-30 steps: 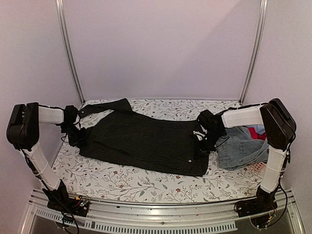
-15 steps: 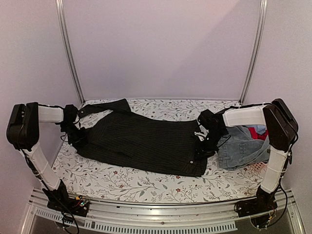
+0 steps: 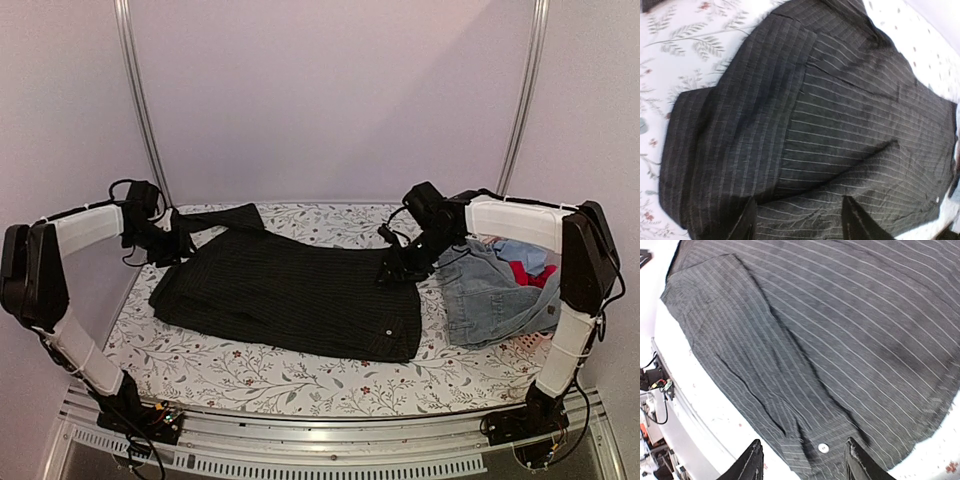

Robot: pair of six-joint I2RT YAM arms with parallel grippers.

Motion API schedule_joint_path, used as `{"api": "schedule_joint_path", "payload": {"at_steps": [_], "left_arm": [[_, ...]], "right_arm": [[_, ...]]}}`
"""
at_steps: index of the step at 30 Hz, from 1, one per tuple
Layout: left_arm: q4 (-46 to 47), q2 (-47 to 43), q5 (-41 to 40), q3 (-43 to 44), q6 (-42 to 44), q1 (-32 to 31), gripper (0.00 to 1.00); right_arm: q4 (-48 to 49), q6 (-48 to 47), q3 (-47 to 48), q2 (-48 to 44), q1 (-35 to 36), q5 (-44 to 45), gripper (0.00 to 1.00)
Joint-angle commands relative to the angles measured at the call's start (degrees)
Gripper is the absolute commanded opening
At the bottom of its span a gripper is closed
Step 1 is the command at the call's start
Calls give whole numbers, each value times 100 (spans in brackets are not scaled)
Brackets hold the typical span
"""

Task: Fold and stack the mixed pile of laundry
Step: Move the 1/3-folded shirt to the center of the board.

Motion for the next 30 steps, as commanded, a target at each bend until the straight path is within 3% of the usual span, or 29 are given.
{"api": "schedule_joint_path", "payload": {"at_steps": [1,6,12,17,26,30], "left_arm": [[260,591,627,-91,252,-551,51],[212,953,137,-433,117,-912,38],[-115,577,-533,-1349,-335,-984,25],[-583,294,-256,-1511,-852,-1265,20],[-1260,-651,430,-1463,-1325,-1278,25],[-984,-979,96,-804,-1306,-935,50]], "right_arm": [[407,-77,134,602,234,-529,53],[559,-154,-99,1010,280,-597,52],[650,-297,-961,898,281,-514,52],[636,-313,-1599,494,403,-583,51],[262,-341,-1489,16,300,-53,52],[62,-411,-984,3,132,175,53]]}}
